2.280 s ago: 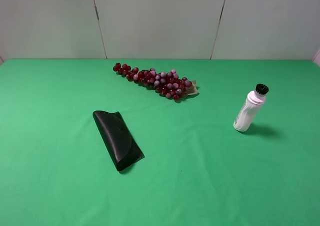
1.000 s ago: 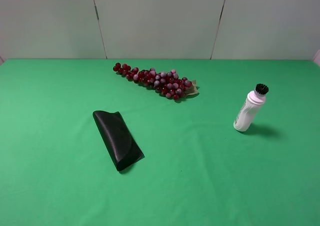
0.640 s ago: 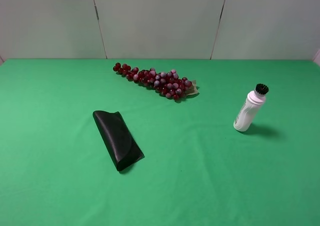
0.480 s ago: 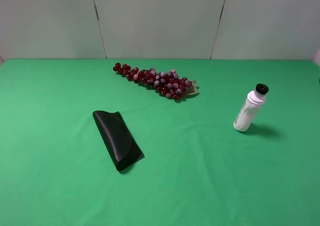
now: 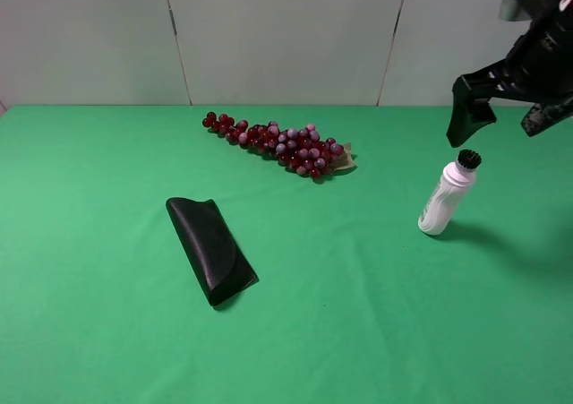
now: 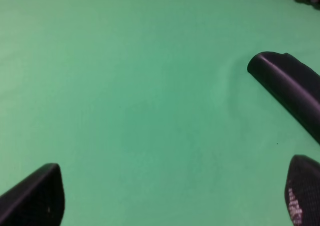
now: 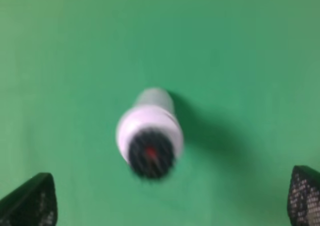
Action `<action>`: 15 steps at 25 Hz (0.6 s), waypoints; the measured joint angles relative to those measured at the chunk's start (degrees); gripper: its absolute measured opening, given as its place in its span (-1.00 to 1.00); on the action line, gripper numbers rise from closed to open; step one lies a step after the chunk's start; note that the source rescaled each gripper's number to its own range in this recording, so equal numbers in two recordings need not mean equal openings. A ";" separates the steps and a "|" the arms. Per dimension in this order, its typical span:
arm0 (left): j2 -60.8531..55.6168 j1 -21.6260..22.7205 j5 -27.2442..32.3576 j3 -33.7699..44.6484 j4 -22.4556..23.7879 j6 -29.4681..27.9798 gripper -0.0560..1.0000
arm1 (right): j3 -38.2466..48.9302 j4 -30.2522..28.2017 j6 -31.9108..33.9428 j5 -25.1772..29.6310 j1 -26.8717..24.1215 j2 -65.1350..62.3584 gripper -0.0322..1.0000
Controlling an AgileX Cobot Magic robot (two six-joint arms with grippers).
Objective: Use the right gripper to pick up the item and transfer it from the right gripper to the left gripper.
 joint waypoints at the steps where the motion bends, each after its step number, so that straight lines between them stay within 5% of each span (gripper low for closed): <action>1: 0.00 0.00 0.00 0.00 0.00 0.00 1.00 | -0.64 0.00 -0.07 -0.13 0.13 1.31 1.00; 15: 0.00 0.00 0.00 0.00 0.00 0.00 1.00 | -1.05 1.50 1.07 -2.55 0.13 11.74 1.00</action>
